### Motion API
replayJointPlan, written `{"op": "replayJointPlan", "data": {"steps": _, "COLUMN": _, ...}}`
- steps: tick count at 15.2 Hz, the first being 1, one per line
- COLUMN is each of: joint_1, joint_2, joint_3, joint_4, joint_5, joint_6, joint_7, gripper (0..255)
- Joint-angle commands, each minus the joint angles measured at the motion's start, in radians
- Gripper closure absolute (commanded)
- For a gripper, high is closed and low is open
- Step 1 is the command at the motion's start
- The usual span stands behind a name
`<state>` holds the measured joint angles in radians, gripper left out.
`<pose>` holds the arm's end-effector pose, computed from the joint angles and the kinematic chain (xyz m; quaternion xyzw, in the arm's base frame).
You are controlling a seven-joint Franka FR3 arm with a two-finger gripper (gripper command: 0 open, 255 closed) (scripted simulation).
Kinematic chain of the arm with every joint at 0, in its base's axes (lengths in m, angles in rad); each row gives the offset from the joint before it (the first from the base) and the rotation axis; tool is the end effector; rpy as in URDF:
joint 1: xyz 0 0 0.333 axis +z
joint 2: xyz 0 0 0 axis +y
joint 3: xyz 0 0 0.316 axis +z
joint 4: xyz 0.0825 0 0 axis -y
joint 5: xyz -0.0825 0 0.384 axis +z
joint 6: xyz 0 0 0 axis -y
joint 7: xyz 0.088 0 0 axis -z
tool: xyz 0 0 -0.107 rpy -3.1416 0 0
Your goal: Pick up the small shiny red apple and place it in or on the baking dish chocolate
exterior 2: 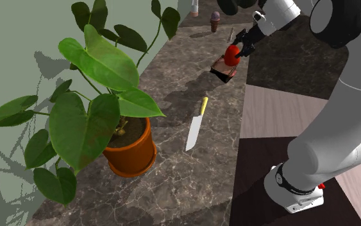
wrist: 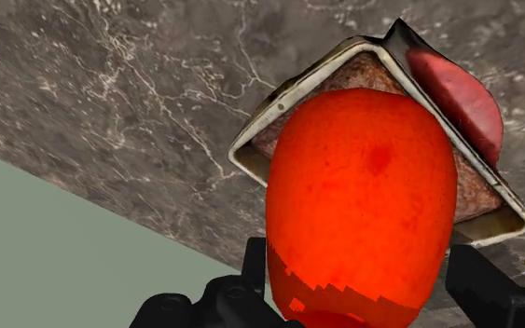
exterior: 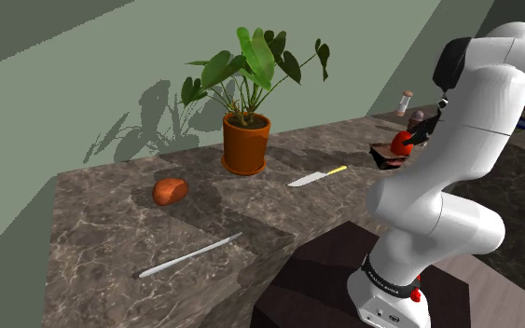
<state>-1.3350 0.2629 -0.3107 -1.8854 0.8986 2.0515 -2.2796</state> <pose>0.0064 -0.6181 0.3822 0.9363 0.0822 0.3262 0.1010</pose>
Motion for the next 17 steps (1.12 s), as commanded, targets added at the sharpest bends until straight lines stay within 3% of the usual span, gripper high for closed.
{"op": "replayJointPlan", "data": {"steps": 1, "joint_1": 0.001, "joint_2": 0.027, "joint_3": 0.003, "joint_4": -0.027, "joint_5": 0.007, "joint_6": 0.021, "joint_7": -0.023, "gripper": 255}}
{"op": "replayJointPlan", "data": {"steps": 9, "joint_1": 0.009, "joint_2": 0.028, "joint_3": -0.006, "joint_4": -0.027, "joint_5": 0.009, "joint_6": 0.02, "joint_7": -0.025, "gripper": 255}}
{"op": "replayJointPlan", "data": {"steps": 10, "joint_1": 0.008, "joint_2": 0.036, "joint_3": -0.004, "joint_4": -0.02, "joint_5": 0.012, "joint_6": 0.02, "joint_7": -0.026, "gripper": 0}}
{"op": "replayJointPlan", "data": {"steps": 14, "joint_1": 0.015, "joint_2": 0.029, "joint_3": -0.001, "joint_4": -0.04, "joint_5": 0.018, "joint_6": 0.036, "joint_7": -0.031, "gripper": 0}}
{"op": "replayJointPlan", "data": {"steps": 17, "joint_1": -0.006, "joint_2": -0.003, "joint_3": -0.024, "joint_4": -0.017, "joint_5": -0.021, "joint_6": -0.024, "joint_7": -0.01, "gripper": 0}}
